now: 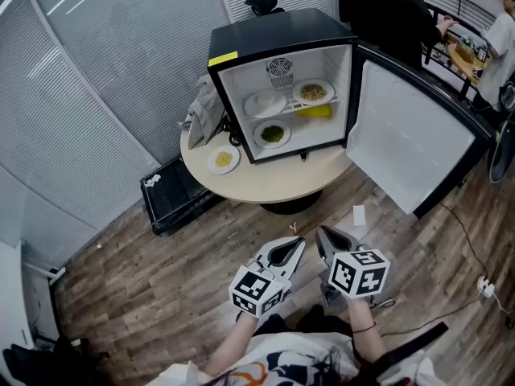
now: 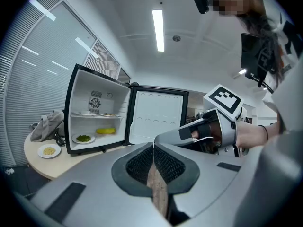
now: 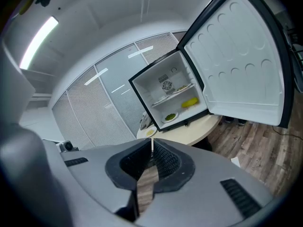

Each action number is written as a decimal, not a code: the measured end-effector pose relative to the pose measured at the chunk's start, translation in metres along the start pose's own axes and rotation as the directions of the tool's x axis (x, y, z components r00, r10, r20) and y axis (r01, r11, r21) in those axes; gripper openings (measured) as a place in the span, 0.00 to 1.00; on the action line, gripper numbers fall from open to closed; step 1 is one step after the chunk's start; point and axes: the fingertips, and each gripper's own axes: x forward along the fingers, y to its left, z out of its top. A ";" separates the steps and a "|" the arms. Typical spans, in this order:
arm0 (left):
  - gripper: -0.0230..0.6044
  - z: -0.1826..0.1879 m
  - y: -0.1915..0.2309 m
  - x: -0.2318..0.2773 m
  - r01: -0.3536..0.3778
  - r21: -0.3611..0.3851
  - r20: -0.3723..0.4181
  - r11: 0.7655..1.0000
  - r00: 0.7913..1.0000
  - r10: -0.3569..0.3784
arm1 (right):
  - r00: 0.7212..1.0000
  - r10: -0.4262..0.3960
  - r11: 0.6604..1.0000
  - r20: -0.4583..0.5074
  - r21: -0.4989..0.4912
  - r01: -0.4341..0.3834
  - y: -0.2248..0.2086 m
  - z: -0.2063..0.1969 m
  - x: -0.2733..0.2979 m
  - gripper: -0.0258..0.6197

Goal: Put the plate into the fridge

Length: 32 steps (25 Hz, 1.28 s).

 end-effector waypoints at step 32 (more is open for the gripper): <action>0.05 -0.007 0.014 -0.098 0.039 -0.006 0.040 0.999 0.998 -0.038 | 0.999 -0.050 0.999 0.011 0.016 0.050 0.085 -0.046 -0.012 0.07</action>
